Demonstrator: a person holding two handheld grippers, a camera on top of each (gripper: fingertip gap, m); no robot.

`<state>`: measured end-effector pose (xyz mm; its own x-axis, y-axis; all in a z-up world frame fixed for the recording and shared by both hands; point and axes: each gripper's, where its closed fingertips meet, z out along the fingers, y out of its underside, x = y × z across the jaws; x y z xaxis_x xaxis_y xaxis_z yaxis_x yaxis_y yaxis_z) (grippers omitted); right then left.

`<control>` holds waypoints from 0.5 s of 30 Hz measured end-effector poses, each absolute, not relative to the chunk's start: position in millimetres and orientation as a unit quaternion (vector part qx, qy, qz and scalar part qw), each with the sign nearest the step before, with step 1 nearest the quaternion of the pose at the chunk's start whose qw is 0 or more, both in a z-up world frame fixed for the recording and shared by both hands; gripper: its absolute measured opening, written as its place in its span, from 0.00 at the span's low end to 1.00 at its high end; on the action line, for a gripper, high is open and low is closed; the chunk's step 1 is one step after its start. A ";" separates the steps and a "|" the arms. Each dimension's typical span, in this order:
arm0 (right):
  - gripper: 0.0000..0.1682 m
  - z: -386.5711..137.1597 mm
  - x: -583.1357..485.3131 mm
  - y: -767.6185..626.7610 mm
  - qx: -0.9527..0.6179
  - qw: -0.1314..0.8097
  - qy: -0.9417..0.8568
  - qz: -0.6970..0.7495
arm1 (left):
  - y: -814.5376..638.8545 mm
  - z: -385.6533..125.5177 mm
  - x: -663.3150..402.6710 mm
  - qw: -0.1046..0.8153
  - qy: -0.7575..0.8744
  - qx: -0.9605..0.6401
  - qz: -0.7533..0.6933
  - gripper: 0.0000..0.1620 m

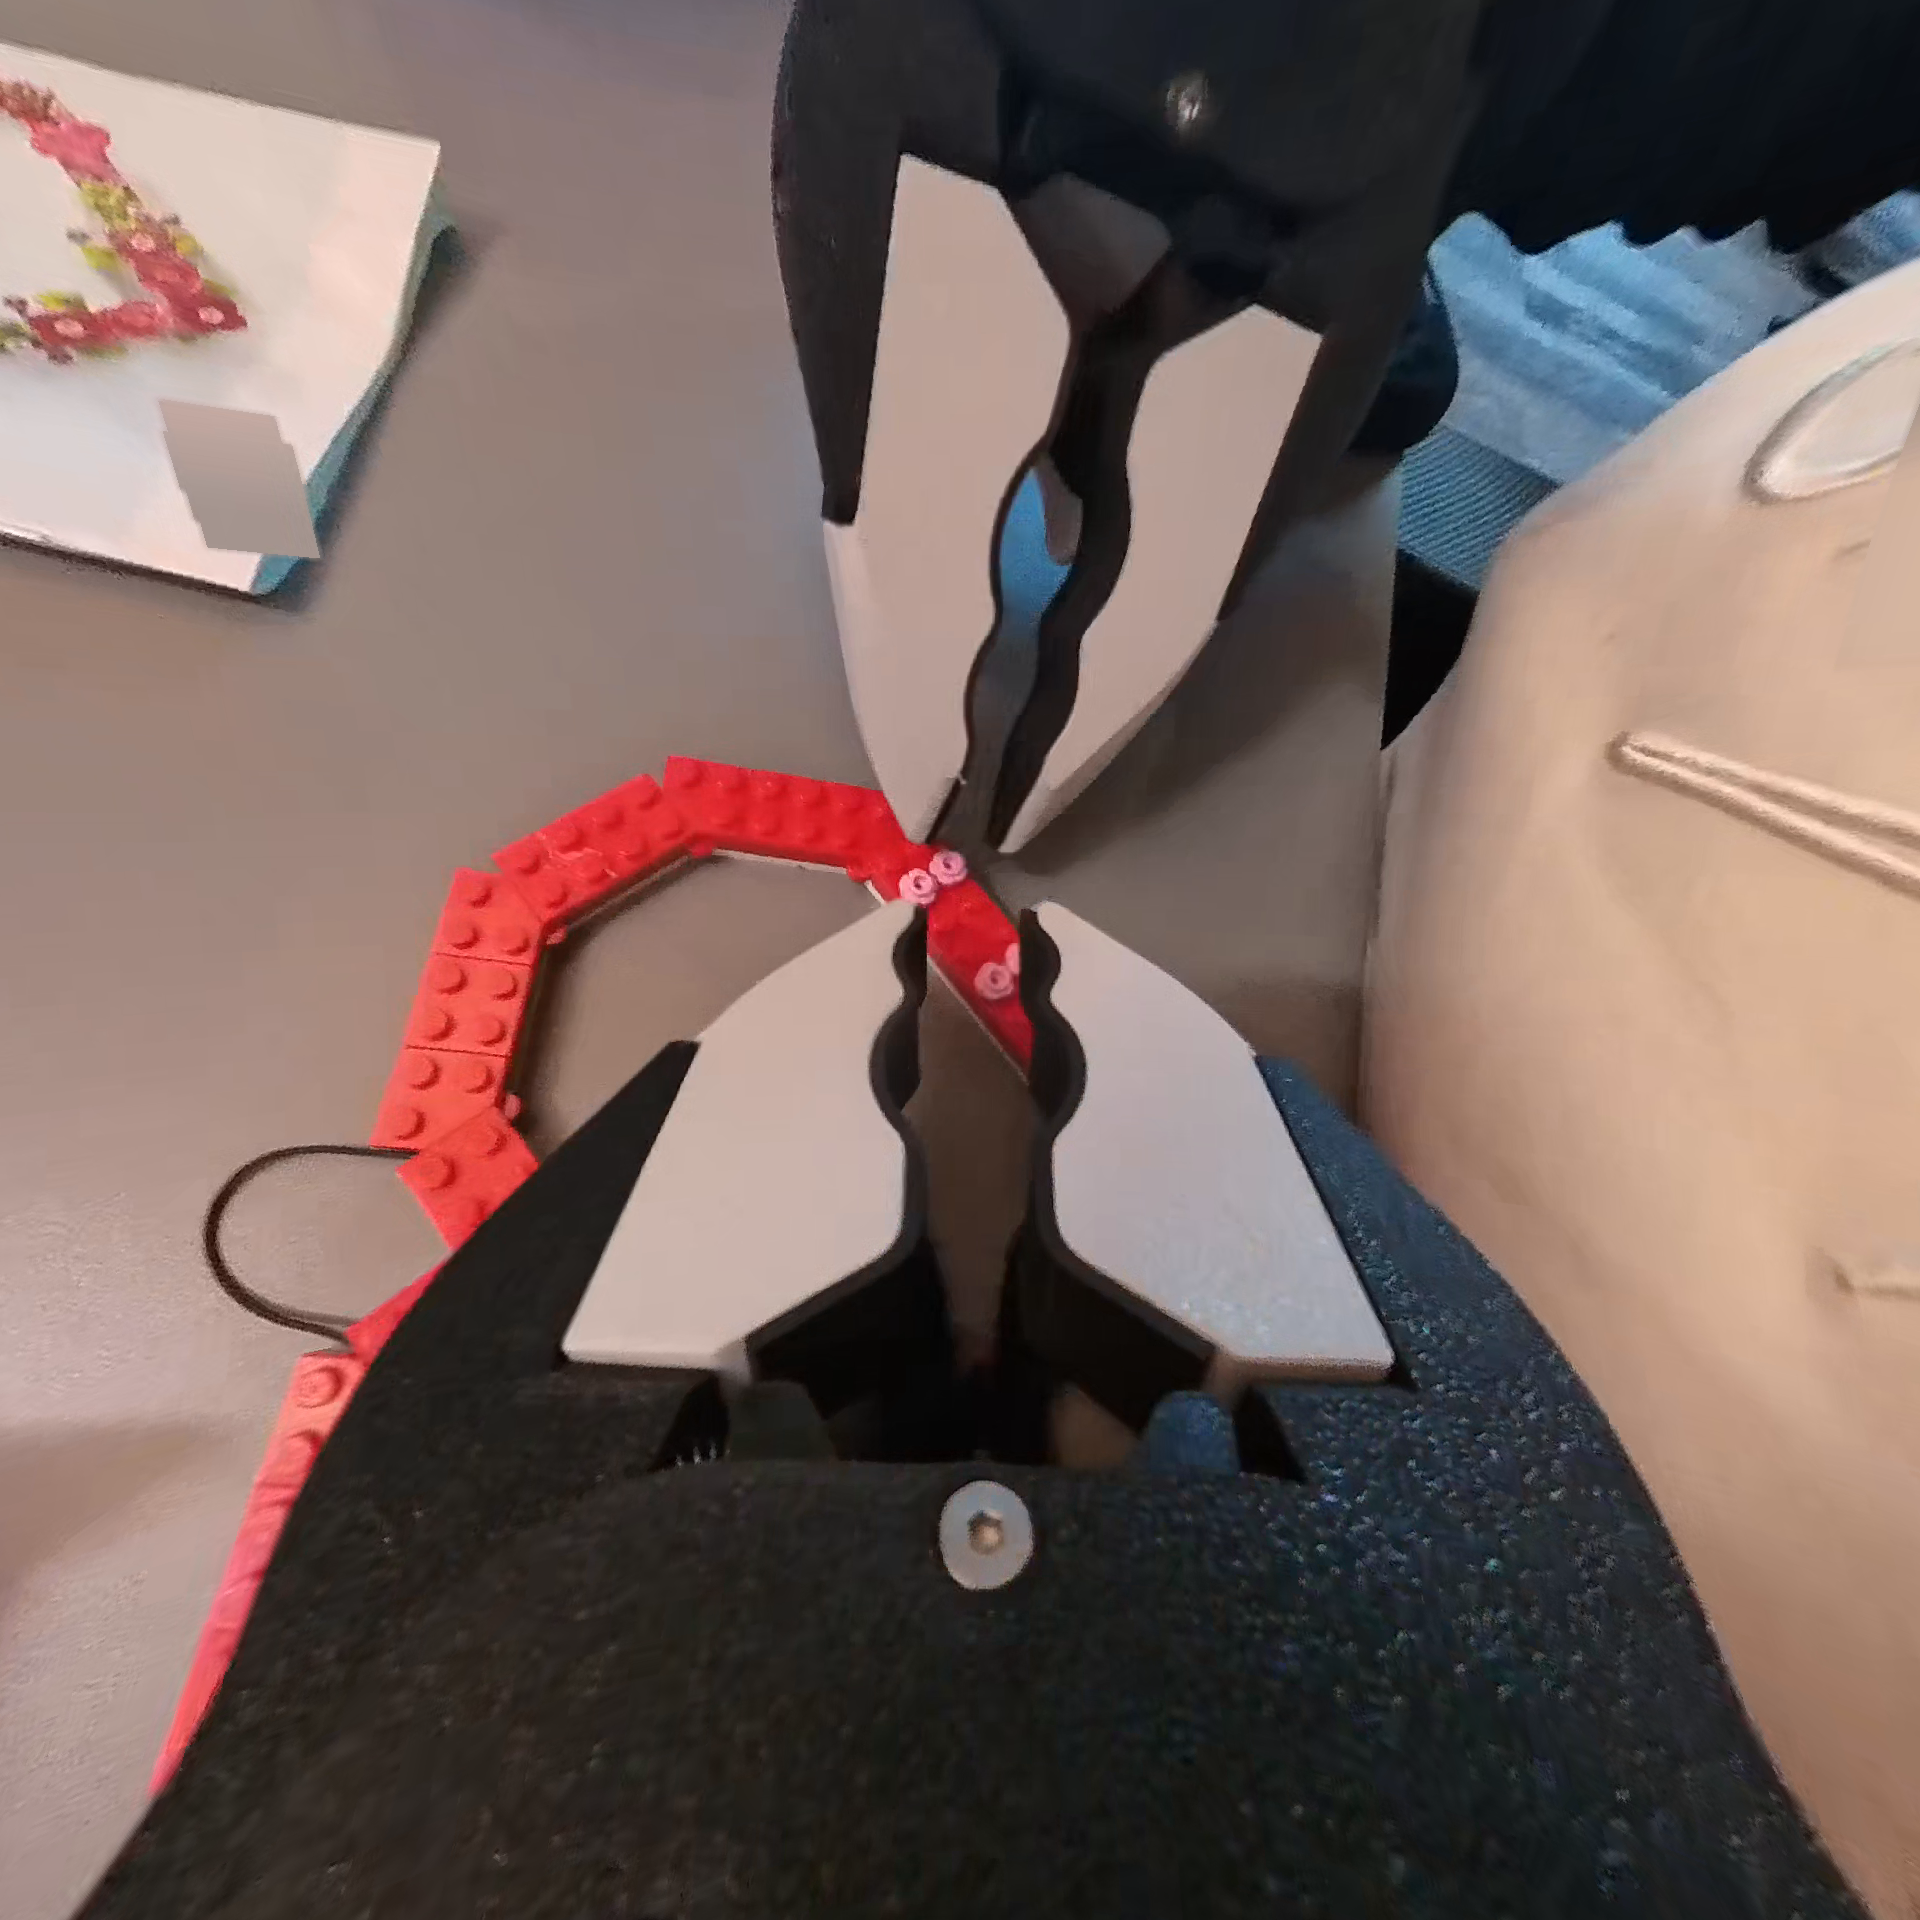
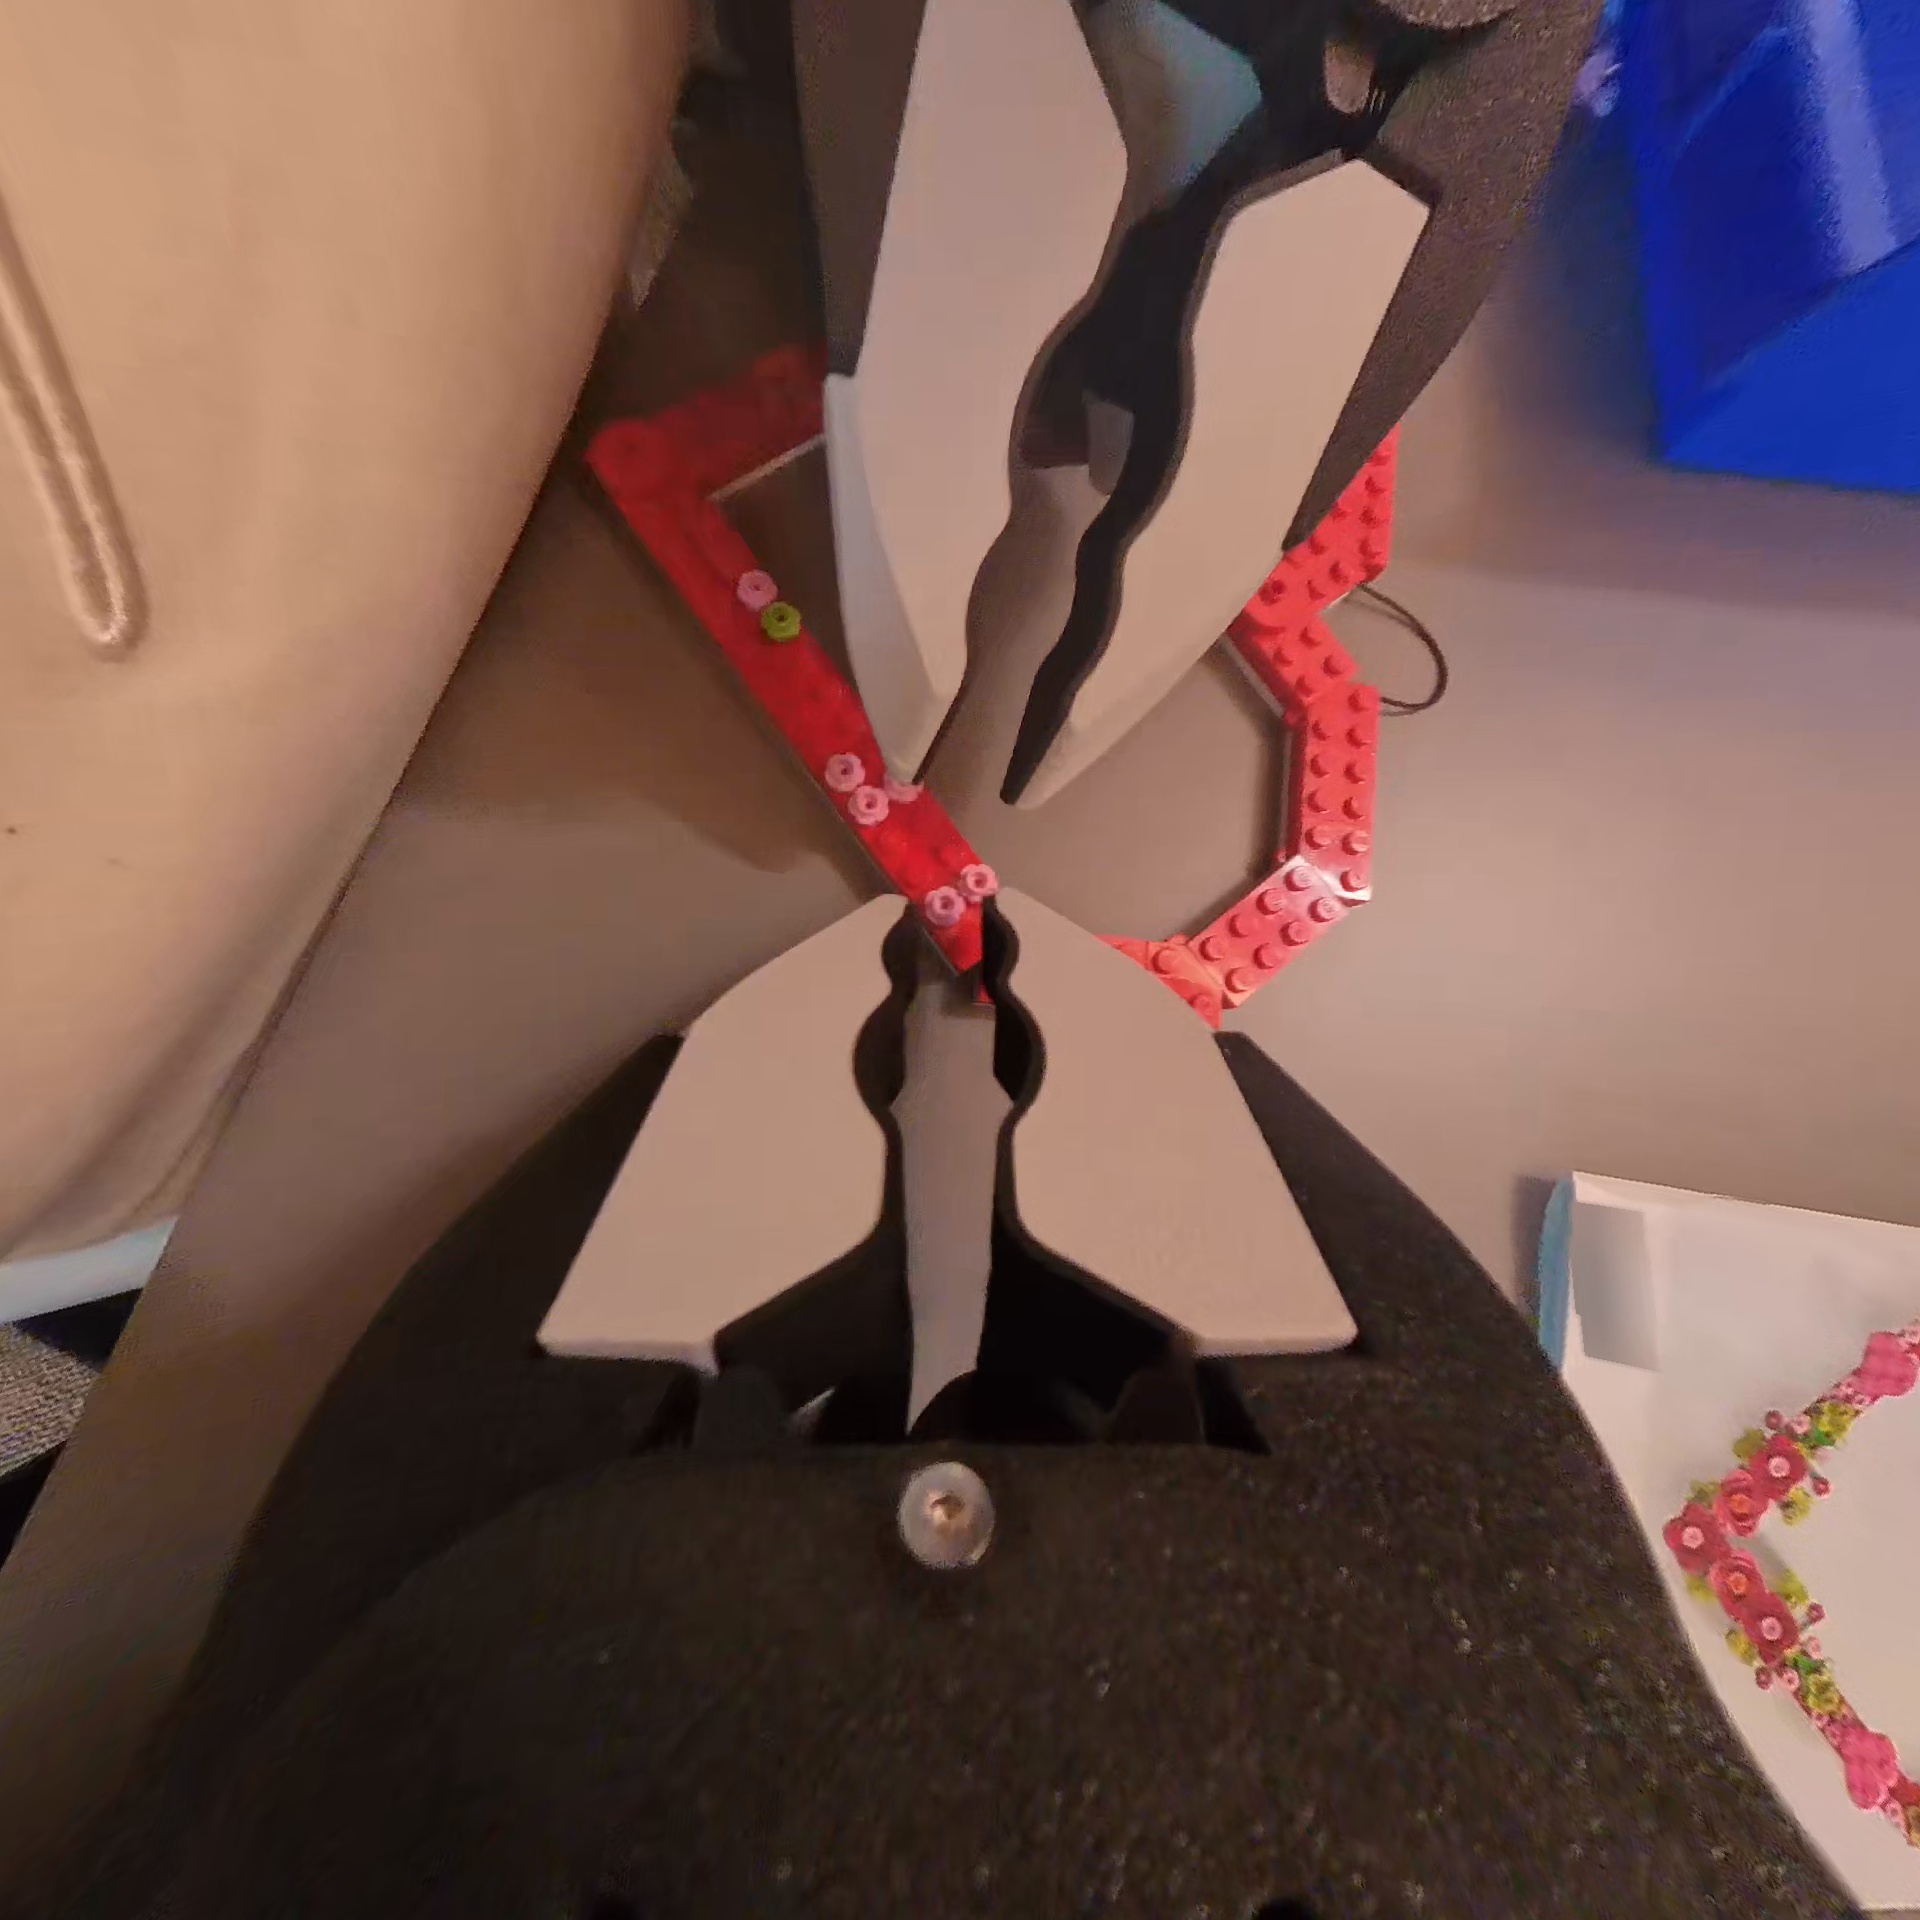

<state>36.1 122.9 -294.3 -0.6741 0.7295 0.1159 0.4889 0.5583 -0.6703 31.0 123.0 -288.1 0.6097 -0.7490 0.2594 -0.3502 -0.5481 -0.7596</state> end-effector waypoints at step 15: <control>0.03 -302.1 33.2 124.8 -0.338 0.258 -0.873 0.240 | 124.4 -305.0 30.4 0.293 0.312 -0.857 -0.288 0.06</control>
